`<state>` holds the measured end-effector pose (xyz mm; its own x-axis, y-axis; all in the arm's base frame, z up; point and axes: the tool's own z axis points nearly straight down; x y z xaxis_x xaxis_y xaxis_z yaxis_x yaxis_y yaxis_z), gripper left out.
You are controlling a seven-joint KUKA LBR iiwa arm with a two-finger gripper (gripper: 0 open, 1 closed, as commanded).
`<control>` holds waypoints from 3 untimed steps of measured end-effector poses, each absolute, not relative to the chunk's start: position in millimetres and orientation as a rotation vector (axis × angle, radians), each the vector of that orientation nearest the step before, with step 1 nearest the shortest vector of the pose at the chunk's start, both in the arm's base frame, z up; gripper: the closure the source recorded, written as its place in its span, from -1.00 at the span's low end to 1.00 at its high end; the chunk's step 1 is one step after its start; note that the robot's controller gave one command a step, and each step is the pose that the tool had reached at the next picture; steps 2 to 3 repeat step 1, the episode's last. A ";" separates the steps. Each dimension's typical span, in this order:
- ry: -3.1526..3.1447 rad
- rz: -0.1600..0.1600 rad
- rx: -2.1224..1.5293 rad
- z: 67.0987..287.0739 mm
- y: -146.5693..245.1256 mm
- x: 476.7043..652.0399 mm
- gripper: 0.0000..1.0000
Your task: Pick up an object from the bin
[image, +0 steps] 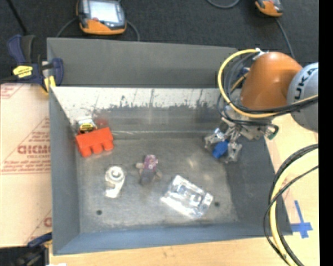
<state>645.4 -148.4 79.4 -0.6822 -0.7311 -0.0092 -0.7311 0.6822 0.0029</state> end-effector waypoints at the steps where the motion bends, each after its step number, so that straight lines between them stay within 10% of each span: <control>1: 2.852 -0.012 -1.292 215.8 -143.5 614.6 1.00; 3: 2.852 -0.012 -1.292 215.8 -143.5 614.6 1.00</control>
Offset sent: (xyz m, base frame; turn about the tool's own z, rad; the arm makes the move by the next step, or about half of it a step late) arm -0.0331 0.0060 0.1298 -0.0353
